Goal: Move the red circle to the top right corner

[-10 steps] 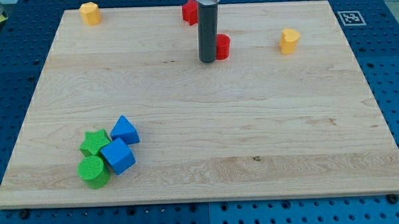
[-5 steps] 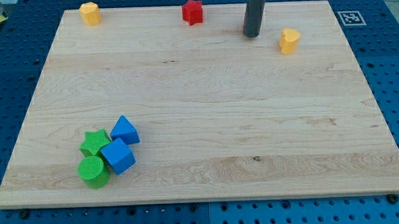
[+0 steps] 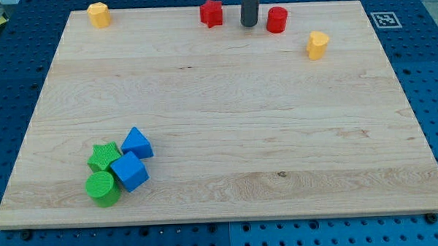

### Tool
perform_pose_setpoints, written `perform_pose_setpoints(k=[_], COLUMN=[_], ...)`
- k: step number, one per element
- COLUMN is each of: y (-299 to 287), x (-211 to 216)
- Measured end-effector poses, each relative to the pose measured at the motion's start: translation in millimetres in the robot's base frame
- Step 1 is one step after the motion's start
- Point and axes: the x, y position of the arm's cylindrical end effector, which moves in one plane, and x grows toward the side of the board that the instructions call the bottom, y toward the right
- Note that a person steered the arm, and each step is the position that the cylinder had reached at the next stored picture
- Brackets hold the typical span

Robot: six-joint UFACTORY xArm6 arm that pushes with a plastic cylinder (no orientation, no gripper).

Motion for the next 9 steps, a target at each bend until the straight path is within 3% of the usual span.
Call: perform_pose_setpoints(k=[3, 7, 8, 9], y=[32, 151, 146, 84], x=[11, -3, 1, 35])
